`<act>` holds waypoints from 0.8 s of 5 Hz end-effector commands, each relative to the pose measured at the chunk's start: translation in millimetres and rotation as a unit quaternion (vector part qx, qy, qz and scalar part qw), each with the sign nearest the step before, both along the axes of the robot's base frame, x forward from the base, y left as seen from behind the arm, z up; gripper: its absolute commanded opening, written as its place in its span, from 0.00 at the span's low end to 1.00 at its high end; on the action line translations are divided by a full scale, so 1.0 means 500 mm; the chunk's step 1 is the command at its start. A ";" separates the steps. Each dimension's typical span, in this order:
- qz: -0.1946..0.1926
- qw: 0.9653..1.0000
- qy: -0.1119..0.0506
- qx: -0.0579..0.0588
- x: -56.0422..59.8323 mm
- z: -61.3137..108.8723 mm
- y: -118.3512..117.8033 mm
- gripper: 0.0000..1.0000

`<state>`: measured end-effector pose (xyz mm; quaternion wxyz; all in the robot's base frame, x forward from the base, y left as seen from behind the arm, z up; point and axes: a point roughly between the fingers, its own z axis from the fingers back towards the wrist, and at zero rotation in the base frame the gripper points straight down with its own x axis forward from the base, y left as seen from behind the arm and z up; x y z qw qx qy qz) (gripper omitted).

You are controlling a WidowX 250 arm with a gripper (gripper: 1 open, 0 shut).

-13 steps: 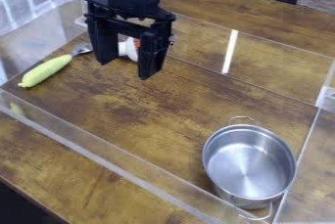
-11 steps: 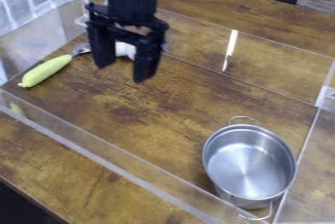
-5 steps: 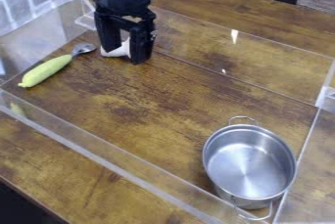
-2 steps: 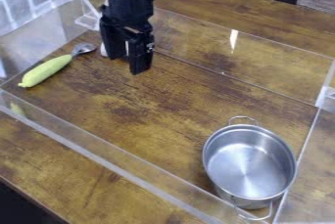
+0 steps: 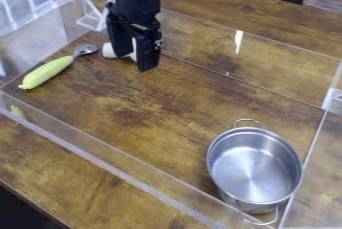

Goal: Remove the mushroom from the silver pot and put it on the table

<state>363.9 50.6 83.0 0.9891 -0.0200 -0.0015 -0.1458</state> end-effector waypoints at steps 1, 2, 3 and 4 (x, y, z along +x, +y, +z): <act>0.007 0.999 -0.031 0.005 0.025 0.034 0.000 0.00; 0.001 0.999 -0.033 0.004 0.037 0.045 0.002 0.00; -0.009 0.999 -0.041 0.001 0.047 0.073 -0.009 0.00; -0.004 0.999 -0.050 0.000 0.044 0.083 -0.021 0.00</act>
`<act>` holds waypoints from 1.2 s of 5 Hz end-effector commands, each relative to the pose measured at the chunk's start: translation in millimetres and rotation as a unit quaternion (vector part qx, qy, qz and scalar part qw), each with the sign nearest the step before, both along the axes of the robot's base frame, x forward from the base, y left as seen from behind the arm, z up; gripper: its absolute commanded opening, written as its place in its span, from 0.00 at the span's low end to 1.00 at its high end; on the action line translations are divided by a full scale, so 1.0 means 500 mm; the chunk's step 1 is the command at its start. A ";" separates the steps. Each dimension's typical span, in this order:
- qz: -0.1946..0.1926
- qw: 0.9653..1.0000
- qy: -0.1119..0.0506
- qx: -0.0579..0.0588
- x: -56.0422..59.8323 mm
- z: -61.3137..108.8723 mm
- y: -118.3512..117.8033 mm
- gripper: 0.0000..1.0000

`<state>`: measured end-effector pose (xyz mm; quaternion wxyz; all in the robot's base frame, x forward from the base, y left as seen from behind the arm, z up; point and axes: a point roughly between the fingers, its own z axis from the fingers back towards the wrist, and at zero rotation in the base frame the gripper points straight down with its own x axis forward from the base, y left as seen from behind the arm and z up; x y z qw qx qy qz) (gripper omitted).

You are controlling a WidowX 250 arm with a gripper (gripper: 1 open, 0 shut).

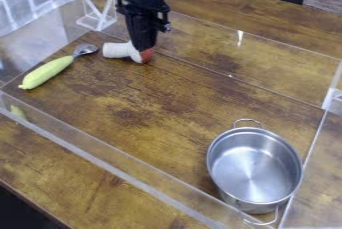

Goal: Remove the mushroom from the silver pot and put it on the table

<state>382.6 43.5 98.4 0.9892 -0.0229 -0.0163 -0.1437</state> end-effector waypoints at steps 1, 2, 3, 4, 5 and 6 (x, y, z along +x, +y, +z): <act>0.000 0.999 -0.046 0.008 0.002 0.065 -0.017 0.00; 0.022 0.998 -0.059 0.015 0.012 0.090 -0.038 0.00; 0.038 0.996 -0.072 0.022 0.028 0.117 -0.059 0.00; -0.006 0.997 -0.074 0.016 0.018 0.138 -0.067 1.00; -0.051 0.996 -0.079 0.010 0.007 0.160 -0.073 1.00; -0.067 0.995 -0.073 0.010 -0.002 0.159 -0.052 1.00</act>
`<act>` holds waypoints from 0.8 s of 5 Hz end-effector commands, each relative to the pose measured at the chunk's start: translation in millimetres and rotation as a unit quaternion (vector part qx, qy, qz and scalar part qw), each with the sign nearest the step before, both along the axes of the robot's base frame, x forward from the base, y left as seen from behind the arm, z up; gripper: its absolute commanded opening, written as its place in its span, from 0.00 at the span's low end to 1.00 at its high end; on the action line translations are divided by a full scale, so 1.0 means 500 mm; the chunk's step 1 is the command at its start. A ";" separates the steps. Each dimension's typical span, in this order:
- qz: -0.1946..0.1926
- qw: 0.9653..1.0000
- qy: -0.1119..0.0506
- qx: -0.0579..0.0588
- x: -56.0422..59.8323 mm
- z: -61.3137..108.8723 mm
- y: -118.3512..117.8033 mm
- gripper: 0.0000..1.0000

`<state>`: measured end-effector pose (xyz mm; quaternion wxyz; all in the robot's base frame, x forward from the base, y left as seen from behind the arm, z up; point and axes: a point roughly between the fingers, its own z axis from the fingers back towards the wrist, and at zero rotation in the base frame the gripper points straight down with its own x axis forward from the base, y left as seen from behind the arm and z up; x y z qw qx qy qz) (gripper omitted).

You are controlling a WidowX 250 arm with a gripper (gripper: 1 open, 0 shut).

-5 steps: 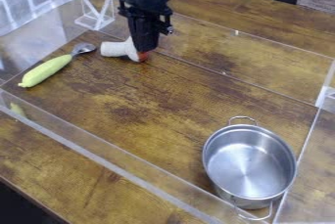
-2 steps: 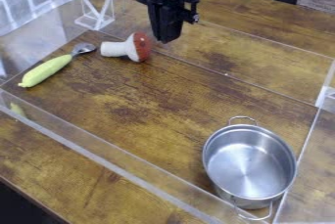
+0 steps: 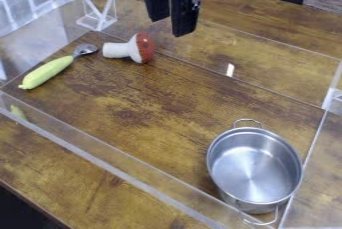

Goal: Remove the mushroom from the silver pot and put it on the table

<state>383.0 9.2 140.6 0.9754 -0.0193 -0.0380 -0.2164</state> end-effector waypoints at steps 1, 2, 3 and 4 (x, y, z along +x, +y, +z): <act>-0.020 0.999 -0.041 0.006 -0.011 0.065 0.041 1.00; -0.071 0.997 -0.037 0.009 -0.018 0.057 0.049 1.00; -0.094 0.995 -0.038 0.013 -0.024 0.062 0.044 1.00; -0.106 0.993 -0.040 0.015 -0.016 0.051 0.023 1.00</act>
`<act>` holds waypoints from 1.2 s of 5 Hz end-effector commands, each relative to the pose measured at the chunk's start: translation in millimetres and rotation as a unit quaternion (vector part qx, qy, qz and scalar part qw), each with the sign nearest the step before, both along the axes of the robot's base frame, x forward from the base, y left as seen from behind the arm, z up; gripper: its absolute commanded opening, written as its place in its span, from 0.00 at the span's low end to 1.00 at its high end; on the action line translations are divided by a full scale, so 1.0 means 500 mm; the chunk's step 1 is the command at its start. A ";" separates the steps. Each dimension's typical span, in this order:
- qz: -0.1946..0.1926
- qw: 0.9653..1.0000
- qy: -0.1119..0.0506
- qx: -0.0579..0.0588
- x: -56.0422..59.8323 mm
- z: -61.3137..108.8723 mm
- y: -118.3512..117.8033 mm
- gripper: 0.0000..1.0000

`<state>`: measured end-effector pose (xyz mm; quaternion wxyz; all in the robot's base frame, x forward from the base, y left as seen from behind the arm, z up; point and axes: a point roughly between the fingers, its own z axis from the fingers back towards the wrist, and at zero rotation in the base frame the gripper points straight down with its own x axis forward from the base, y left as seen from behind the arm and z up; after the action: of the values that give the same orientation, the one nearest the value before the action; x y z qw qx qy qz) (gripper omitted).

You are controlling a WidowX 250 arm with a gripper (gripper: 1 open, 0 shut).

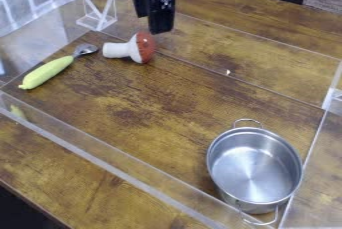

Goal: Remove the mushroom from the silver pot and put it on the table

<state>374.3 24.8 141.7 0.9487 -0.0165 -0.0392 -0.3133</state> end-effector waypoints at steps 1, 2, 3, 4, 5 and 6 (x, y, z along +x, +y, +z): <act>-0.024 0.999 -0.033 0.005 0.010 0.038 -0.027 1.00; -0.015 0.999 -0.032 0.010 0.007 0.025 -0.020 1.00; -0.002 0.999 -0.031 0.015 0.008 0.023 -0.008 1.00; -0.002 0.999 -0.032 0.018 0.013 0.021 -0.003 1.00; -0.001 0.999 -0.035 0.021 0.019 0.019 0.003 1.00; 0.000 0.999 -0.040 0.024 0.024 0.032 0.008 1.00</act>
<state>382.7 19.1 136.2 0.9451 0.0041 -0.0414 -0.3242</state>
